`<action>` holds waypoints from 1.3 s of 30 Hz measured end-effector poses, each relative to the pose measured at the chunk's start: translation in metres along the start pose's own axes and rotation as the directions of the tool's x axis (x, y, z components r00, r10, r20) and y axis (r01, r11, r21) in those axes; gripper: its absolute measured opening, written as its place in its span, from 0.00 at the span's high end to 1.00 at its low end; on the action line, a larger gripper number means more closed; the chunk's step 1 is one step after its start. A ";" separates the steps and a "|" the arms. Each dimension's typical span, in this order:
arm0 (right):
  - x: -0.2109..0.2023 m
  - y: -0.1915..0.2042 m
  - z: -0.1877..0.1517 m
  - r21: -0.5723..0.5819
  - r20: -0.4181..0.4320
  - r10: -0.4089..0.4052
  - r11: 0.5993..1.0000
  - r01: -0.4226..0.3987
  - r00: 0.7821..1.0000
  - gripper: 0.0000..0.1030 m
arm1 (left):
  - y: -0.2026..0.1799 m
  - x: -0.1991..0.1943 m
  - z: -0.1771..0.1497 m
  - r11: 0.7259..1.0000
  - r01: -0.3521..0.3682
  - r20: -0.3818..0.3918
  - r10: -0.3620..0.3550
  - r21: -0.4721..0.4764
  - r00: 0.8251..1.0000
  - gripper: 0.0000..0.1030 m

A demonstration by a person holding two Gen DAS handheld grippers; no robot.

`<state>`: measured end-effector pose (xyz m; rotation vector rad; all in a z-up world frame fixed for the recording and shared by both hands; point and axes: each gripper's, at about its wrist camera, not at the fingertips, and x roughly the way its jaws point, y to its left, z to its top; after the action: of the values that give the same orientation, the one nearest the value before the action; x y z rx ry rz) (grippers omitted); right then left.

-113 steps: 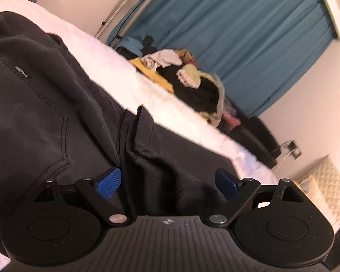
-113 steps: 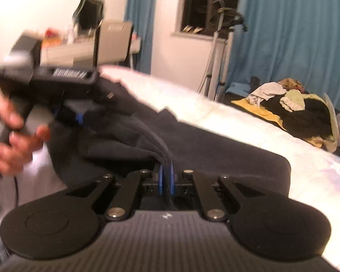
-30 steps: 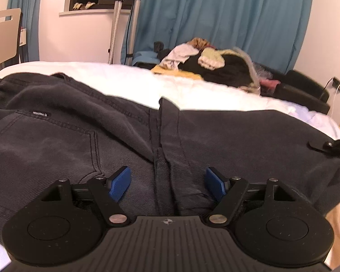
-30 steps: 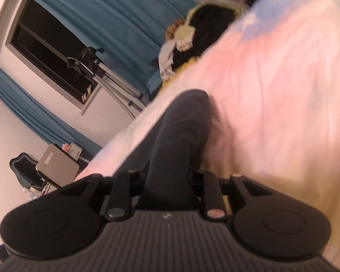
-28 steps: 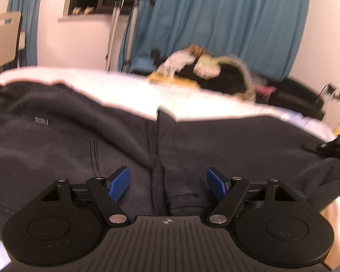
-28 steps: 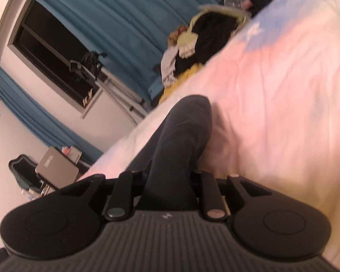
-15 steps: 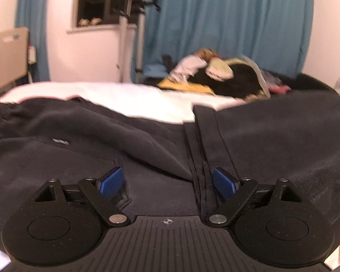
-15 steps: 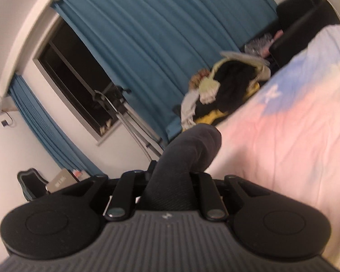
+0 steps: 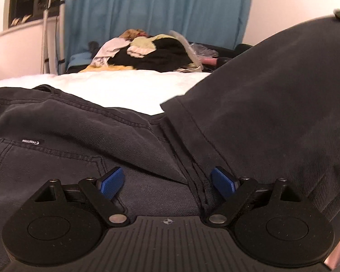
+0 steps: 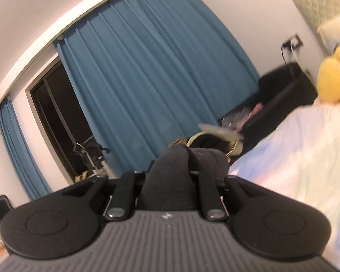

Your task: Fold clothes

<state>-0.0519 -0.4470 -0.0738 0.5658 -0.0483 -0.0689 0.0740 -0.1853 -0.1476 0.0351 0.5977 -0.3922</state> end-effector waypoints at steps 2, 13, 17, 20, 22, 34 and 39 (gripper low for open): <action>0.007 -0.004 -0.006 -0.014 -0.006 -0.012 1.000 0.012 1.000 0.84 | 0.005 -0.001 -0.003 1.000 -0.002 -0.012 0.002 0.021 1.000 0.14; 0.031 0.038 -0.011 -0.081 -0.017 0.034 0.996 -0.035 0.999 0.83 | 0.081 -0.120 0.046 0.992 -0.126 0.064 0.125 0.018 0.990 0.12; 0.044 0.090 -0.024 -0.170 -0.037 0.079 0.982 -0.084 0.996 0.83 | 0.126 -0.162 0.052 0.983 -0.150 0.167 0.167 -0.110 0.972 0.11; 0.055 0.142 -0.048 -0.248 -0.061 0.128 0.959 -0.139 0.990 0.83 | 0.165 -0.182 0.050 0.961 -0.147 0.229 0.201 -0.233 0.952 0.11; 0.064 0.181 -0.073 -0.306 -0.090 0.167 0.934 -0.187 0.982 0.82 | 0.191 -0.193 0.051 0.940 -0.153 0.264 0.238 -0.305 0.935 0.11; 0.117 0.335 -0.331 -0.530 -0.498 0.198 0.701 -0.477 0.844 0.81 | 0.329 -0.227 0.009 0.746 -0.130 0.300 0.412 -0.653 0.860 0.11; 0.115 0.332 -0.330 -0.514 -0.509 0.240 0.686 -0.515 0.827 0.60 | 0.329 -0.214 0.016 0.762 -0.113 0.303 0.383 -0.638 0.873 0.11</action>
<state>0.1017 -0.0001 -0.1703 -0.1418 0.2599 0.4479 0.0428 0.1918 -0.0427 -0.5749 0.2577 0.0832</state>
